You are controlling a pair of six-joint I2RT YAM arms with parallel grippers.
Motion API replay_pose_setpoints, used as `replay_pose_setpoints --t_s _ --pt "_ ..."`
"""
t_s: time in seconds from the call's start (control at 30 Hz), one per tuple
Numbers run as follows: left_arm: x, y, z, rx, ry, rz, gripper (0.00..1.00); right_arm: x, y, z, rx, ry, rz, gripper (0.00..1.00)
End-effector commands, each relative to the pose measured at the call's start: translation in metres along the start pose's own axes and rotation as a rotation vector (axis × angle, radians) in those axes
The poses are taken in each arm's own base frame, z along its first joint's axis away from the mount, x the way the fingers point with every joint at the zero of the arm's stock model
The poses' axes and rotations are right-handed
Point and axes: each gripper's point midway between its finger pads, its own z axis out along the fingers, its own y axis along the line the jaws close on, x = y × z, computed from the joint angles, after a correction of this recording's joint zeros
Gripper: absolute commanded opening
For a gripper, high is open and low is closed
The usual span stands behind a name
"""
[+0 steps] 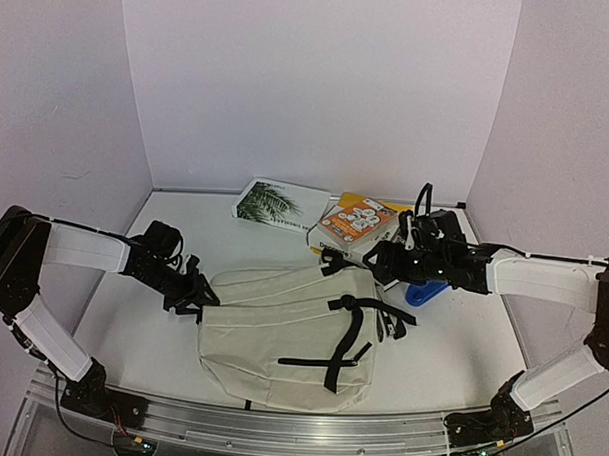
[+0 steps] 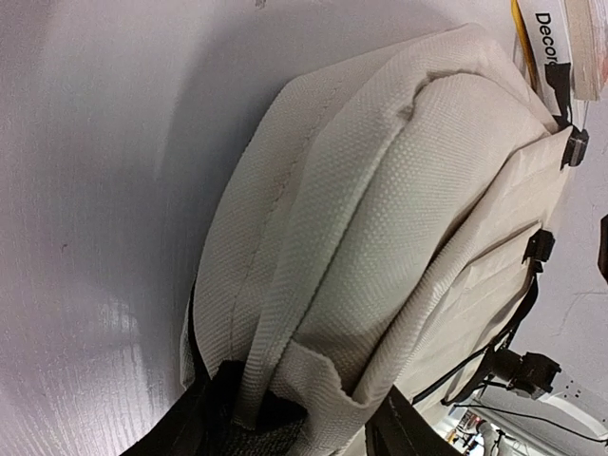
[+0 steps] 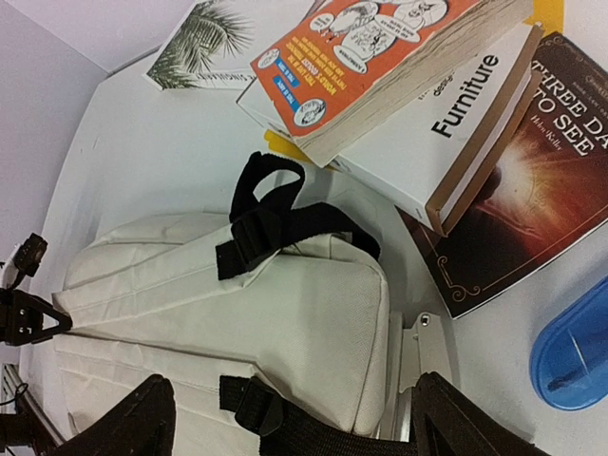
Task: Pack the student bag
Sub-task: Pick up the student bag at the center of the board, then place the student bag at the center of the board.
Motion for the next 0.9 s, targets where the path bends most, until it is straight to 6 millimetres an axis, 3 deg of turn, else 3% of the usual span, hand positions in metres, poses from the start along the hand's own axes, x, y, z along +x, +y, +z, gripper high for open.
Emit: replay_pose_setpoints --t_s 0.0,0.13,0.23,0.33,0.57,0.73,0.83,0.87 --pt "-0.005 -0.020 -0.002 0.085 -0.017 0.051 0.29 -0.021 0.002 -0.020 0.018 -0.099 0.000 0.85" --pt "-0.014 -0.034 -0.013 0.108 -0.061 0.084 0.06 -0.029 0.004 -0.027 0.017 -0.129 0.000 0.84" --pt "-0.025 -0.038 -0.027 0.053 -0.114 0.131 0.00 -0.033 0.004 -0.032 0.023 -0.152 0.001 0.84" --pt "-0.044 -0.026 -0.057 -0.155 -0.204 0.174 0.00 -0.038 0.001 -0.040 0.037 -0.179 -0.004 0.84" --pt "-0.099 -0.015 -0.173 -0.604 -0.532 0.264 0.00 -0.052 -0.002 -0.058 0.067 -0.253 0.002 0.85" --pt "-0.135 -0.047 -0.257 -0.804 -0.748 0.383 0.00 -0.060 -0.001 -0.061 0.074 -0.276 -0.004 0.85" --pt "-0.151 -0.077 -0.299 -0.833 -0.886 0.448 0.01 -0.060 -0.001 -0.058 0.083 -0.273 -0.005 0.84" --pt "-0.158 -0.096 -0.317 -0.825 -0.947 0.502 0.01 -0.059 -0.002 -0.053 0.090 -0.263 -0.005 0.84"
